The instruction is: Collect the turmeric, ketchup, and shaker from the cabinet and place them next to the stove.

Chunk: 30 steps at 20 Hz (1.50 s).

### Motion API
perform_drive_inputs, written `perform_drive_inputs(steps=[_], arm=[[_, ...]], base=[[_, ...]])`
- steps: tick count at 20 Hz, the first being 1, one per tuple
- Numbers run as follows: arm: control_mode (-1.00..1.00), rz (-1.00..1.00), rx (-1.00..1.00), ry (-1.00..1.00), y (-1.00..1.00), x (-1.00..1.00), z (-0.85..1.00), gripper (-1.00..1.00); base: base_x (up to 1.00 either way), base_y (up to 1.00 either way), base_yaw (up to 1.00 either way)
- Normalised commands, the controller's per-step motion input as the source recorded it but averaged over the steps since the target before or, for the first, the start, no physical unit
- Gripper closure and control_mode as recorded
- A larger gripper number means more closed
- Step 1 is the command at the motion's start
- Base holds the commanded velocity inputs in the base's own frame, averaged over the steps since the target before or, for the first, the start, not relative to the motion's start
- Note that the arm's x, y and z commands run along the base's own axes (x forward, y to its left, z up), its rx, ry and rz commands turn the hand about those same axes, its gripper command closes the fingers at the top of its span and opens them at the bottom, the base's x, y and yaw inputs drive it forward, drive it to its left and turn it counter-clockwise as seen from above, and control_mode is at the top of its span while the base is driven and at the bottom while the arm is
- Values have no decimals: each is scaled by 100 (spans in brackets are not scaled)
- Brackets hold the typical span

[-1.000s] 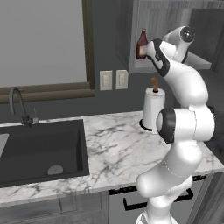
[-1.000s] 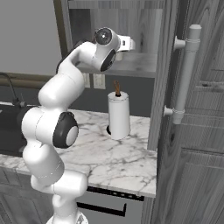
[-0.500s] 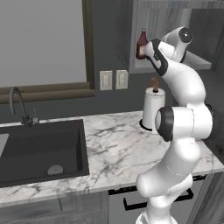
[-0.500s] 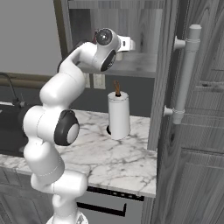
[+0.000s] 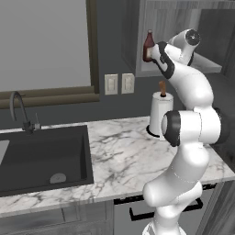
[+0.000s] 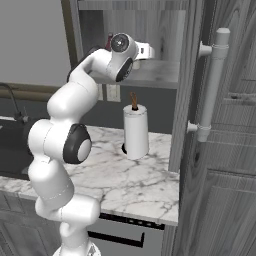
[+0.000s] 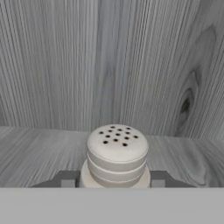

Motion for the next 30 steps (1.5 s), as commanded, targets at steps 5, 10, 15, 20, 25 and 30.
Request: perform_drive_inputs(steps=[5,10,15,20,25,30], arm=[[-100,0,0,1,0,1,-4,100],[-100,0,0,0,0,0,0,100],[-100,0,0,0,0,-2,-1,100],[-100,0,0,-3,0,-19,0,100],[-100,0,0,-8,0,-41,0,100],[-100,0,0,-7,0,-40,0,100]], base=[[0,0,0],[0,0,0],[0,0,0],[0,0,0],[0,0,0],[0,0,0]])
